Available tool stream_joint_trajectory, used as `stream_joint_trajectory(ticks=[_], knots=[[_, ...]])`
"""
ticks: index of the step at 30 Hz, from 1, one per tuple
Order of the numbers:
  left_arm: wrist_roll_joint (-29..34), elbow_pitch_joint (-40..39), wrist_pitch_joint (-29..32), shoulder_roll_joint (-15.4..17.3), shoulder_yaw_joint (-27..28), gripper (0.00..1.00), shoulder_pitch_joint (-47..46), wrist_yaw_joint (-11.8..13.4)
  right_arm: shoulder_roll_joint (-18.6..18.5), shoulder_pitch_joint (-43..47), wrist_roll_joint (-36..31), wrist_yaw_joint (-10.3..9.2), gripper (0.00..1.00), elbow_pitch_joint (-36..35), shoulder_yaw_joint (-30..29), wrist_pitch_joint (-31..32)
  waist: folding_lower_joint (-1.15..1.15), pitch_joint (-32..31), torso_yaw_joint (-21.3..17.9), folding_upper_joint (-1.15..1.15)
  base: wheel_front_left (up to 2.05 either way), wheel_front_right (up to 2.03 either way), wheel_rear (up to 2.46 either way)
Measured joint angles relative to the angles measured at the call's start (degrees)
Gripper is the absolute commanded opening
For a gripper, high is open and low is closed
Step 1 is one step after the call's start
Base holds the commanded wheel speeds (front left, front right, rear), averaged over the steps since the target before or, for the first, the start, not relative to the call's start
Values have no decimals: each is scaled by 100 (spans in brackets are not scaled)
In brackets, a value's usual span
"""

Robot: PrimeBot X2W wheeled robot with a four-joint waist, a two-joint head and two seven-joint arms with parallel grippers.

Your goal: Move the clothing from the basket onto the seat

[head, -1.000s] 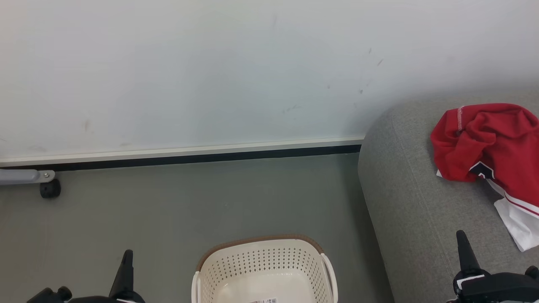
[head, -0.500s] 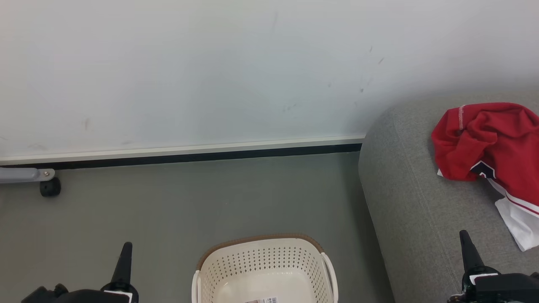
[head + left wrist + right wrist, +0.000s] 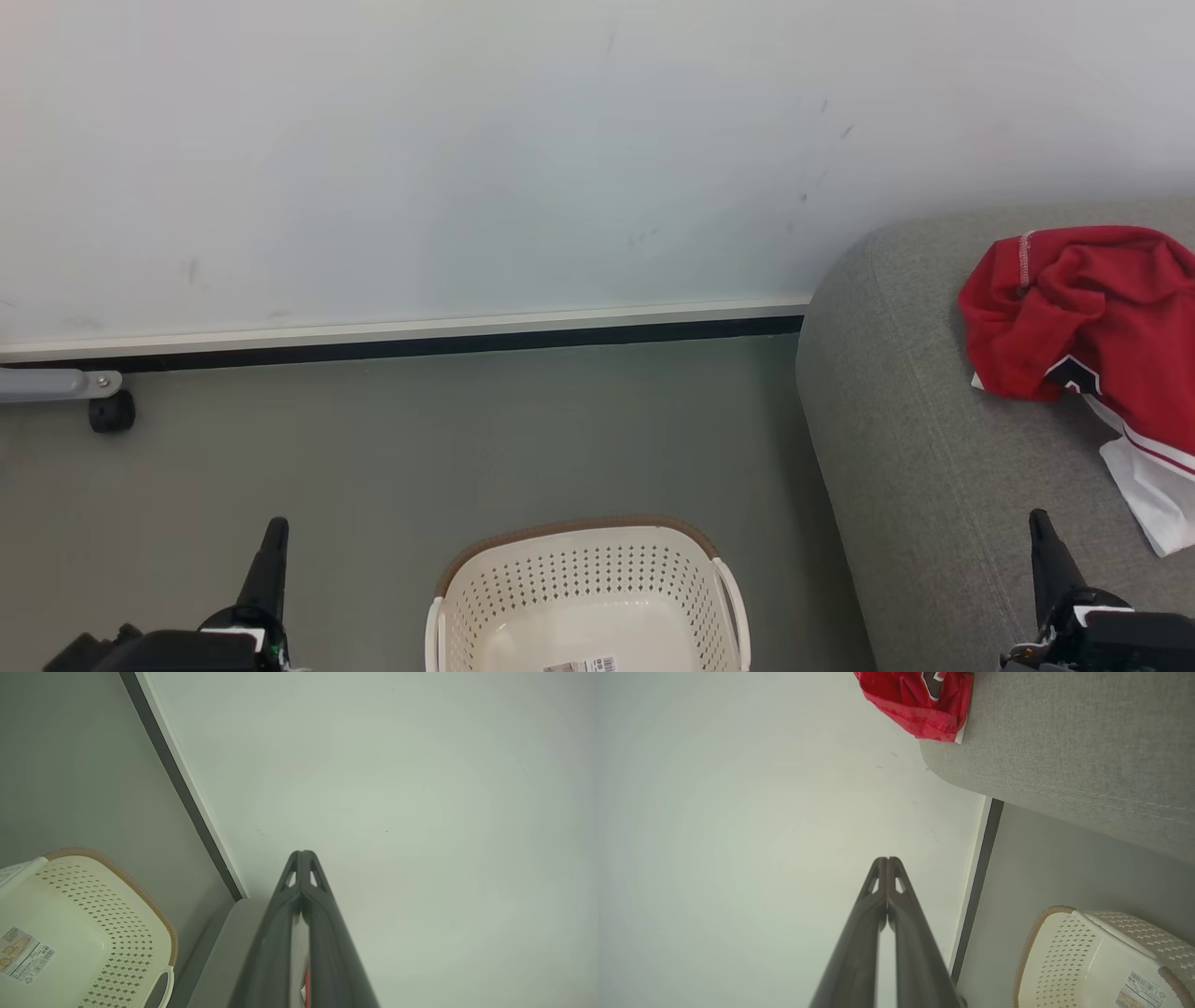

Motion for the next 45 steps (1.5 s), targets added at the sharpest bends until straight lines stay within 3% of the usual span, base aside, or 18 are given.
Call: stream_joint_trajectory(ticks=[9,45], knots=[[-508,85,140,-47,99,0,-118,-94,71,-99,436,105,0,92,-144,120,0,10,3,0,0,0,0],[-512,97,140,-49,100,0,-118,-96,74,-99,437,105,0,94,-145,120,0,10,3,0,0,0,0]])
